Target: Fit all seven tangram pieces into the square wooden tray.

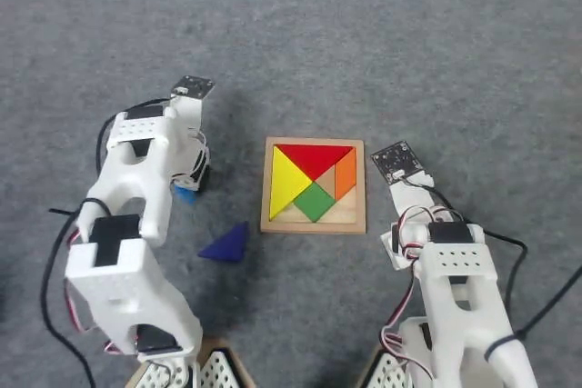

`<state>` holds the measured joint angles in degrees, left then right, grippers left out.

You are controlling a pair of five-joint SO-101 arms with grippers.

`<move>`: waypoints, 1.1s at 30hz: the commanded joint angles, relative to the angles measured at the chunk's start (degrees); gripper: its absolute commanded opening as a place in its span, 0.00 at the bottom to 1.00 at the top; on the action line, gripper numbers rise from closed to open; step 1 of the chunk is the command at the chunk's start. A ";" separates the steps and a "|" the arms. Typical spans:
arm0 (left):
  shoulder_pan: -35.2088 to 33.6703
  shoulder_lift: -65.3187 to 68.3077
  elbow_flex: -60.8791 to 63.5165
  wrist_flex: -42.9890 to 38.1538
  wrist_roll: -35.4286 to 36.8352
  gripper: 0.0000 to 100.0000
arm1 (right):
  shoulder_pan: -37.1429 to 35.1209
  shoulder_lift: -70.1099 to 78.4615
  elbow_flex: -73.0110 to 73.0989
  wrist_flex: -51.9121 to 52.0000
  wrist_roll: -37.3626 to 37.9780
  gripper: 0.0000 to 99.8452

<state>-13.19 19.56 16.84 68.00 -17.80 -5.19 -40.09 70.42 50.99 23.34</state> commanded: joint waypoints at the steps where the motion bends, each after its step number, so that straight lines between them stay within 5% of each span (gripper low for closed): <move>1: -1.14 0.18 -1.80 -0.79 -1.85 0.01 | 0.31 -1.27 0.00 -0.92 0.53 0.01; 10: 0.62 0.09 -12.62 11.96 -1.93 0.02 | 0.31 -1.27 0.18 -0.92 0.53 0.01; 16: -4.04 -3.69 -12.97 17.58 -5.45 0.11 | 0.31 -1.80 1.32 -0.92 0.79 0.01; 24: -4.66 -28.31 17.89 4.48 -16.53 0.18 | 0.22 -1.80 1.05 -0.92 0.97 0.01; 33: -5.01 -19.60 18.07 -0.70 -17.93 0.19 | 0.22 -1.80 1.23 -0.92 0.97 0.01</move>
<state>-18.02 -2.77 36.88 69.49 -35.21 -5.19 -40.09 72.09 50.99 23.60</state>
